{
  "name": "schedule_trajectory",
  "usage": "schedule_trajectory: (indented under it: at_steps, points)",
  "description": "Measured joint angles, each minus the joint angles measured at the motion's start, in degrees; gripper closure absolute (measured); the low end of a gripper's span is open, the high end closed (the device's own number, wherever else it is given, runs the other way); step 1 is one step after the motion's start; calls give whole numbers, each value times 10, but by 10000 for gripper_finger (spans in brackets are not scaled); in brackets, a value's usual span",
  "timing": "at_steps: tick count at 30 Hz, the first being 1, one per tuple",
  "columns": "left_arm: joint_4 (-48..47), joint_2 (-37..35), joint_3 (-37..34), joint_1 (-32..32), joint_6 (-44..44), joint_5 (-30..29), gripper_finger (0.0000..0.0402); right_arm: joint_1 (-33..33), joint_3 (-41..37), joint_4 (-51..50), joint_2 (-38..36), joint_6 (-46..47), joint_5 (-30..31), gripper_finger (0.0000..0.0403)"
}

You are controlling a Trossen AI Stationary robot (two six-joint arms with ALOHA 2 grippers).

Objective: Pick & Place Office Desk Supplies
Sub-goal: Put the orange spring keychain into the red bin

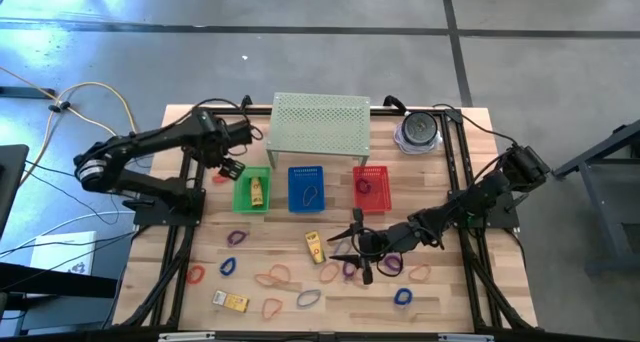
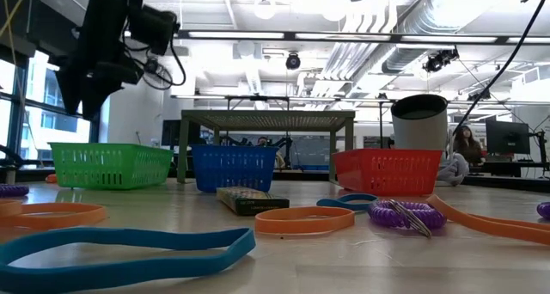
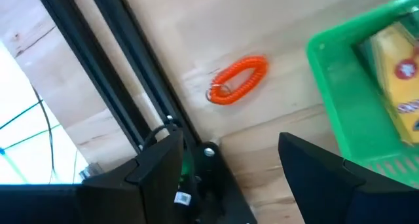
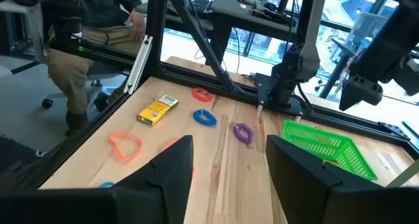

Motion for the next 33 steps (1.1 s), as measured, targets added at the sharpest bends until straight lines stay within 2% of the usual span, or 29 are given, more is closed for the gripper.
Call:
schedule_trajectory:
  at_steps: [4, 9, 13, 18, 30, 33]
  points:
    - [54, 0, -28, 38, 61, 3, 160, 0, 0, -1, 0, 1, 0, 220]
    - [92, 0, -69, 64, 92, 4, 160, 0, 0, 0, 0, 1, 0, 220]
    - [104, 0, -98, 84, 62, 2, 160, -1, 0, 0, 0, 0, 0, 220]
    - [123, 0, -118, 96, 66, 0, 160, -8, 0, -2, 0, 0, 0, 220]
    - [143, 20, -123, 71, 59, -3, 160, -8, 0, -2, 0, 4, 0, 220]
    - [163, 40, -123, 66, 20, -11, 161, -8, 0, -2, 0, 5, 0, 220]
